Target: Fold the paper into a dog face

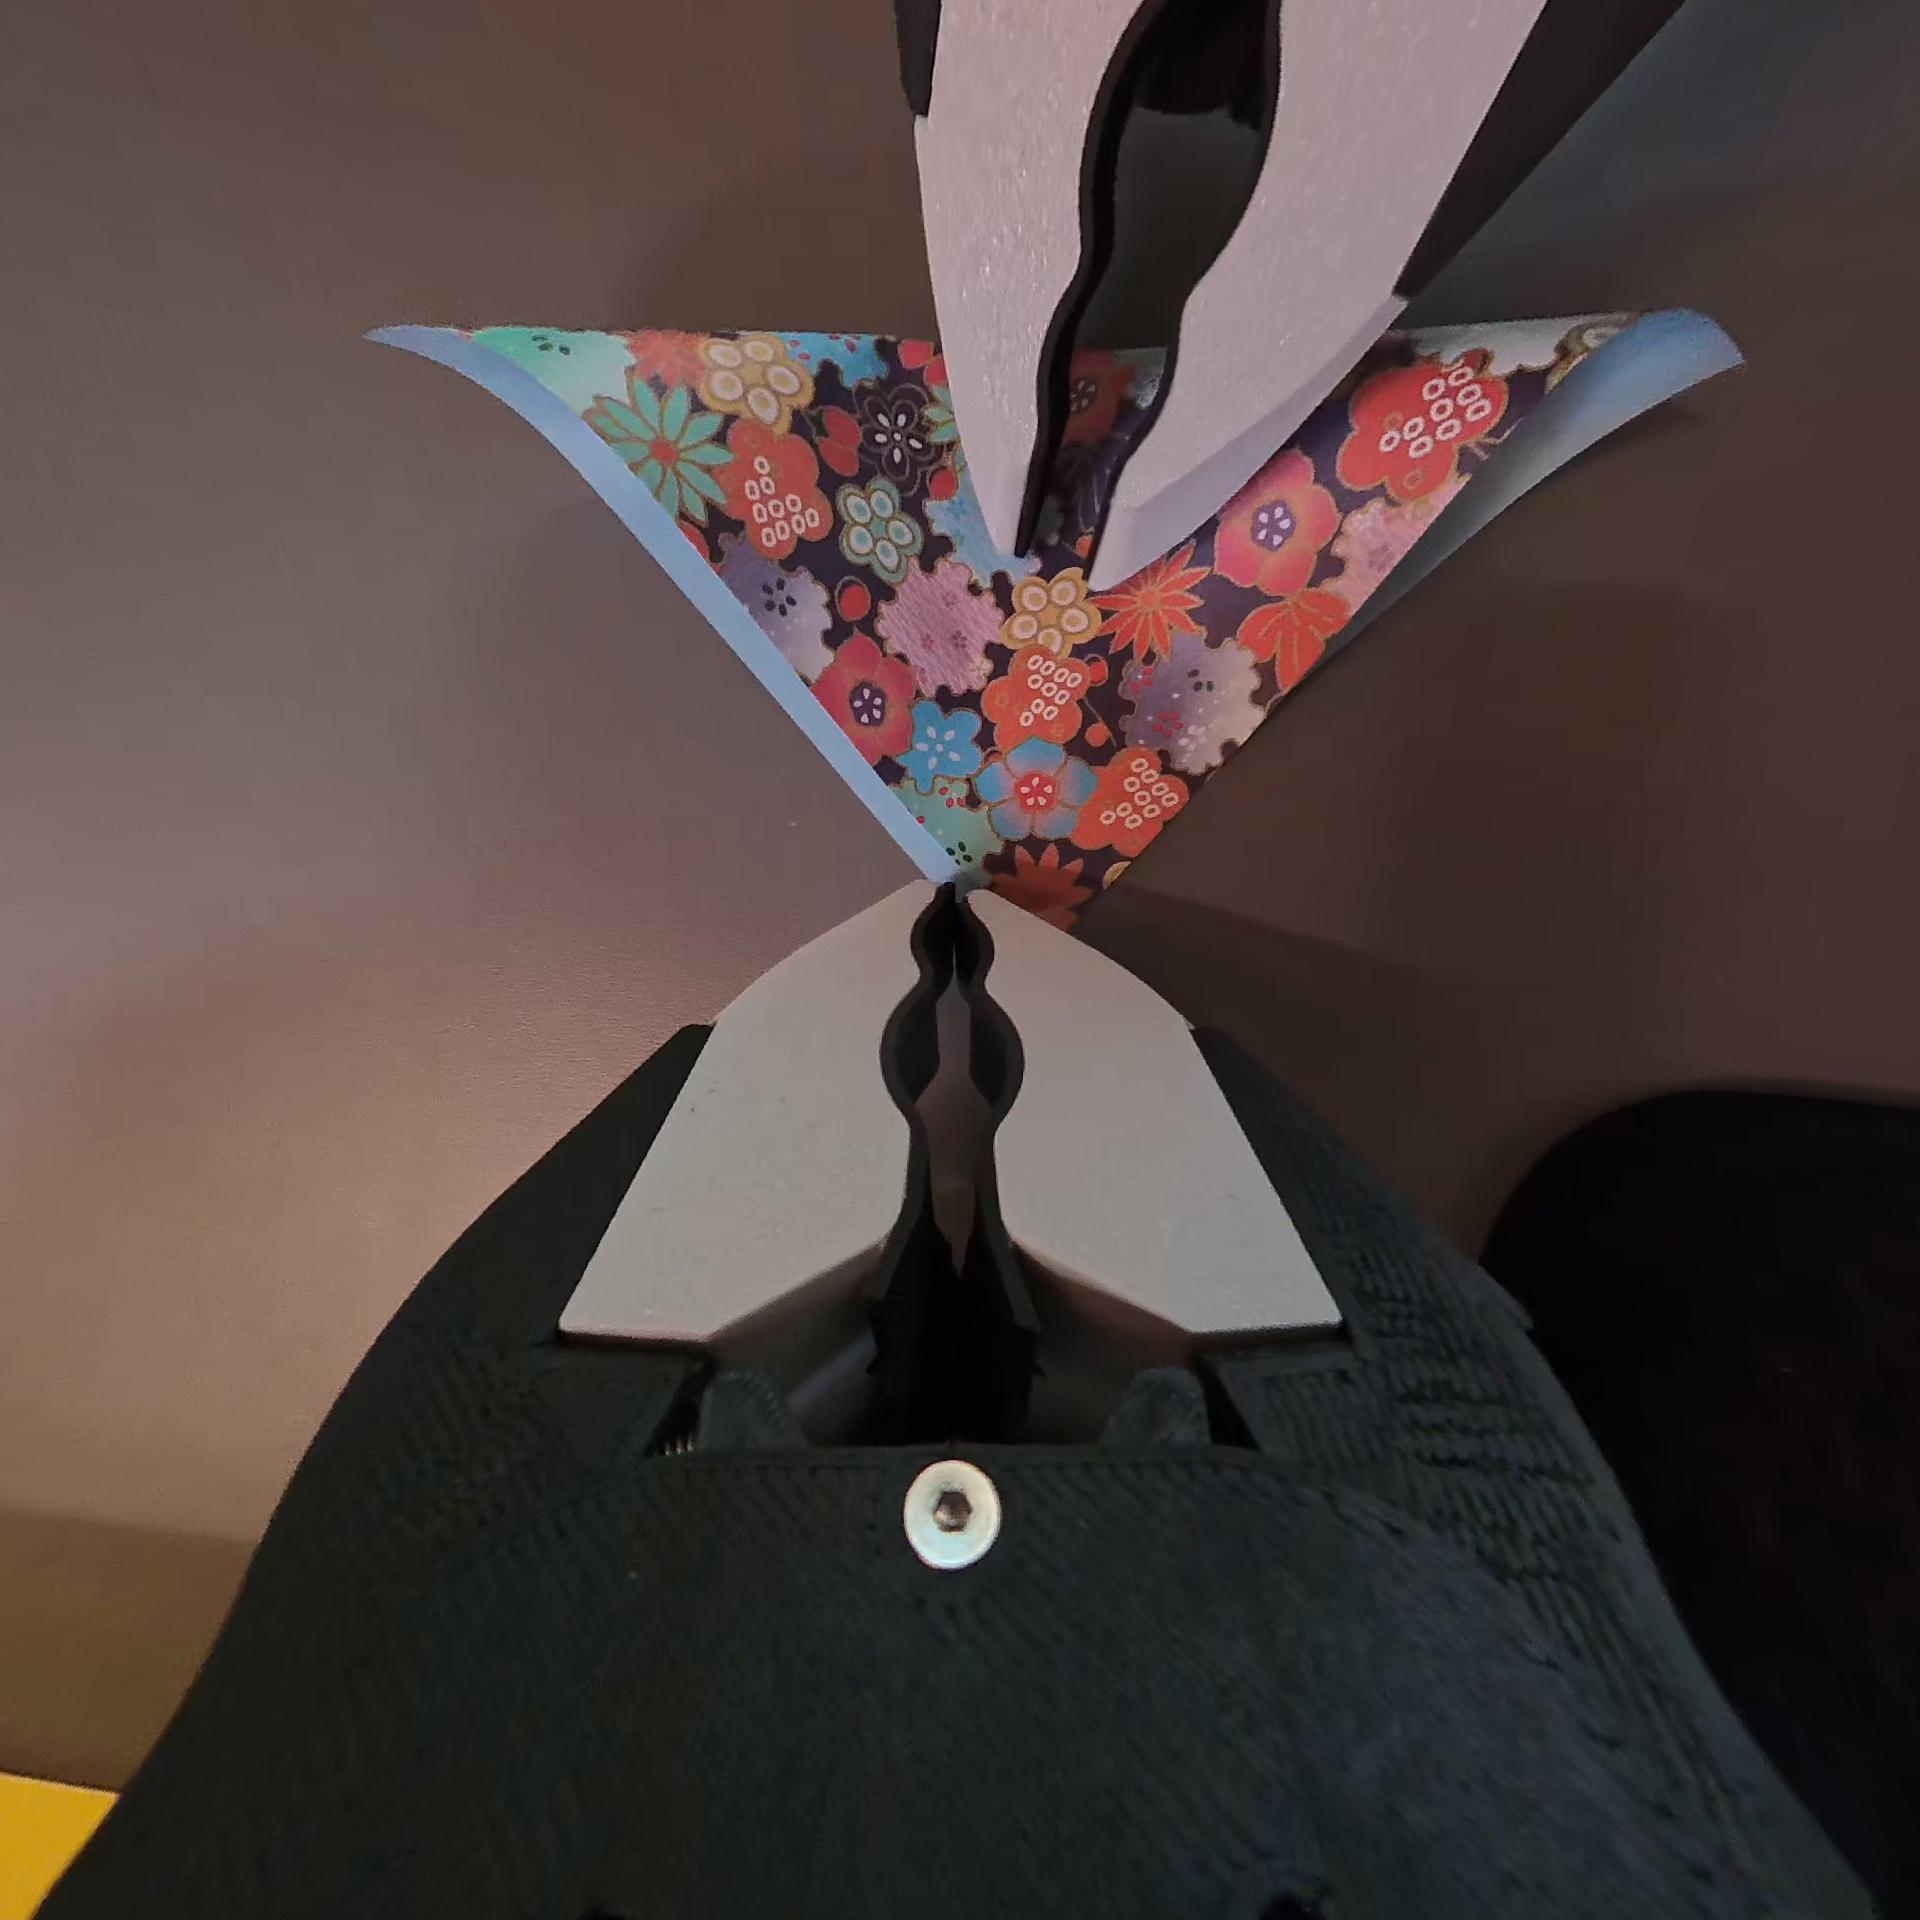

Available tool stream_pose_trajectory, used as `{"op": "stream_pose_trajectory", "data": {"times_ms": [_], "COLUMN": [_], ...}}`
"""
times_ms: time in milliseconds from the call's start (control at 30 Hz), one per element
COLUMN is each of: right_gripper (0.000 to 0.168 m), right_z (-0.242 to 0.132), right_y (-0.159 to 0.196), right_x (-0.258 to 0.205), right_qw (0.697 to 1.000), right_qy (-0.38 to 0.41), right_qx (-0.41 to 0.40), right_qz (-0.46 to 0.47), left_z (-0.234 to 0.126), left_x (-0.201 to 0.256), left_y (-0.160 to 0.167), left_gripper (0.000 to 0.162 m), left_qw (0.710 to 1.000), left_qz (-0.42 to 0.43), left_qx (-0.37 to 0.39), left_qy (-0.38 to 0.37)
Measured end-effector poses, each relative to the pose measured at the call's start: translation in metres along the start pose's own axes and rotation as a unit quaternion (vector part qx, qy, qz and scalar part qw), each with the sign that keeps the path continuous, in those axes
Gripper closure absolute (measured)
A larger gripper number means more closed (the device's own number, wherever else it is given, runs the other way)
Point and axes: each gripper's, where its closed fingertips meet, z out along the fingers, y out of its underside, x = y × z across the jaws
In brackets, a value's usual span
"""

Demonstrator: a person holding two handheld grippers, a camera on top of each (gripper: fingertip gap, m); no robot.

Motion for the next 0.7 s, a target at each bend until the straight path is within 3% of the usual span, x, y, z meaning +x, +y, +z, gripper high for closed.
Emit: {"op": "stream_pose_trajectory", "data": {"times_ms": [167,267,367,567,700], "right_gripper": [0.157,0.15,0.136,0.092,0.095], "right_z": [0.0,-0.001,0.0,0.002,-0.004], "right_y": [0.0,-0.003,-0.005,-0.003,-0.005], "right_x": [0.003,-0.006,-0.014,-0.025,-0.02], "right_qw": [1.0,0.999,0.997,0.997,0.998], "right_qy": [0.017,0.002,-0.013,-0.059,-0.029], "right_qx": [0.005,0.018,0.029,0.009,0.014], "right_qz": [0.014,-0.033,-0.073,-0.052,-0.056], "left_z": [0.0,0.0,0.0,0.0,0.0], "left_x": [0.0,0.0,0.0,0.0,0.001], "left_y": [0.0,0.0,0.0,0.0,0.0], "left_gripper": [0.161,0.161,0.161,0.161,0.161], "left_qw": [1.0,1.0,1.0,1.0,1.0], "left_qz": [-0.011,-0.016,-0.016,-0.018,-0.011], "left_qx": [0.011,0.016,0.016,0.021,0.017], "left_qy": [0.001,0.006,0.008,0.01,0.007]}}
